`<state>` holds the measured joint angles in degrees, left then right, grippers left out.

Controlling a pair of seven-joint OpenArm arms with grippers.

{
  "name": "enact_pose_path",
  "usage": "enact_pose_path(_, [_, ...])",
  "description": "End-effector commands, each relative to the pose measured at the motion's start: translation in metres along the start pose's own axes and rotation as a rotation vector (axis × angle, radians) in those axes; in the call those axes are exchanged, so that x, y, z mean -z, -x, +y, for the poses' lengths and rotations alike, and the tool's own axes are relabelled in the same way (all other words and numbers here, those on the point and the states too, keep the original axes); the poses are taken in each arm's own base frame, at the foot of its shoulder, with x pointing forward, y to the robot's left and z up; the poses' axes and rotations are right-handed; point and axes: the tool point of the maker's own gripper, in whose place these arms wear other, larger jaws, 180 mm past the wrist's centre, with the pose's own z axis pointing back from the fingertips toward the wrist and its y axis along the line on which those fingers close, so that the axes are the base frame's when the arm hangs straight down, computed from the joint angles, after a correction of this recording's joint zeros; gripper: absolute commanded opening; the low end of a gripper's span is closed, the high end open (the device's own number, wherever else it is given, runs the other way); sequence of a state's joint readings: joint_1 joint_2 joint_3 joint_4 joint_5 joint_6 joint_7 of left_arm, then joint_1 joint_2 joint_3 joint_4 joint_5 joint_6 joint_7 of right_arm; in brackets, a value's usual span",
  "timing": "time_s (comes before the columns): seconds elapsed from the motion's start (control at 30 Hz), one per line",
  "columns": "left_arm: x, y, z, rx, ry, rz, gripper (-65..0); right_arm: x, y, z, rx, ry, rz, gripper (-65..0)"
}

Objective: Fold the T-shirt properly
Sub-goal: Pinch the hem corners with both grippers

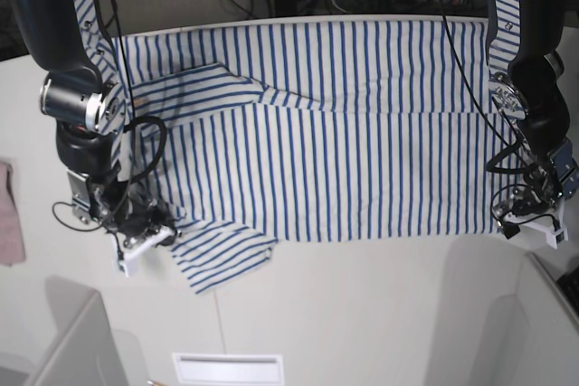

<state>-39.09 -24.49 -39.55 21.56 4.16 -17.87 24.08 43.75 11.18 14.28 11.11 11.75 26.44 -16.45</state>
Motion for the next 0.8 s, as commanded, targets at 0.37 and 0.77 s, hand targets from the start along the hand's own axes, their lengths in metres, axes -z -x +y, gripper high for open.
enact_pose_path(0.37, [0.004,-0.002,-0.014,-0.014,0.034,-0.020,-7.6,-0.006,-0.026,-0.002,-0.012,0.004,-0.048,-65.0])
enact_pose_path(0.77, [0.005,0.009,-0.012,-0.011,0.032,-0.001,-65.0,-0.009,-0.027,-0.007,-0.011,0.013,-0.052,-65.0])
